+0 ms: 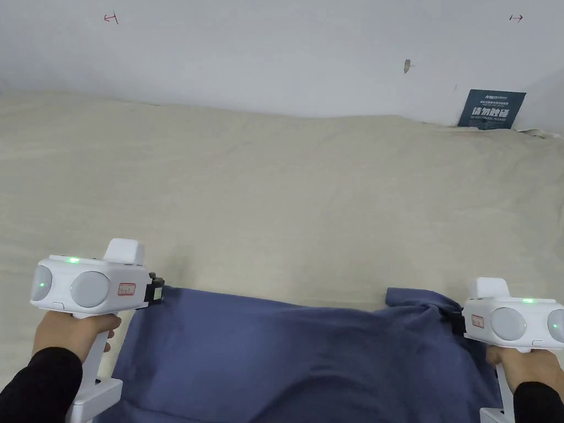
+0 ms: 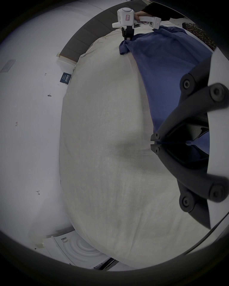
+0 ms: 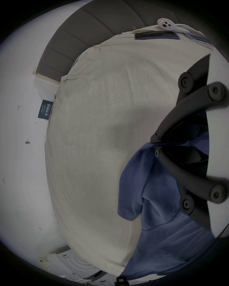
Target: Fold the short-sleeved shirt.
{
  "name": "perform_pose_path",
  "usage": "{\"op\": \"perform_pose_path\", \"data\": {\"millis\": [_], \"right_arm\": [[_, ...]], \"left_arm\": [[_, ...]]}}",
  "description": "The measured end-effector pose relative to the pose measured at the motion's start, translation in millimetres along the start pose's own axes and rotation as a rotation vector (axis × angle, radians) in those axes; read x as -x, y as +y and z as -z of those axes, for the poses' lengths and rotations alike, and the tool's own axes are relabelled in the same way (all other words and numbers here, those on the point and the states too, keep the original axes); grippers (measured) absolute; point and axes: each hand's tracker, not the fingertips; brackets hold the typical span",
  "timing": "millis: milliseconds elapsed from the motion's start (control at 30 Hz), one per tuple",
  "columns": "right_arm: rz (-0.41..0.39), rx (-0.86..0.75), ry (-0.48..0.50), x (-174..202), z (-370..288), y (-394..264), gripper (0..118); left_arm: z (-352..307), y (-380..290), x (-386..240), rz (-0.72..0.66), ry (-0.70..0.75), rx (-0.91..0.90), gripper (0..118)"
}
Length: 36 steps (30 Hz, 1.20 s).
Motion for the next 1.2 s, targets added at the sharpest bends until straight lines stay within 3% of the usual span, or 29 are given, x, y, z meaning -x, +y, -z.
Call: {"op": "perform_pose_path", "data": {"millis": [300, 700, 1000, 1200], "right_arm": [[0.052, -0.188, 0.096, -16.1, -105.7, -22.9, 2], [0.084, -0.302, 0.166, -42.8, -238.1, -106.8, 2], [0.114, -0.242, 0.191, -38.1, -258.4, -194.8, 2], [0.168, -0.150, 0.150, -43.6, -228.4, -240.0, 2]], "left_arm": [[-21.7, -19.7, 5.0, -0.047, 0.009, -0.025, 0], [-115.7, -79.1, 12.9, -0.086, 0.017, -0.084, 0], [-156.6, -164.5, 5.4, -0.067, 0.021, -0.049, 0], [-133.3, -213.5, 9.8, -0.063, 0.034, 0.017, 0]]}}
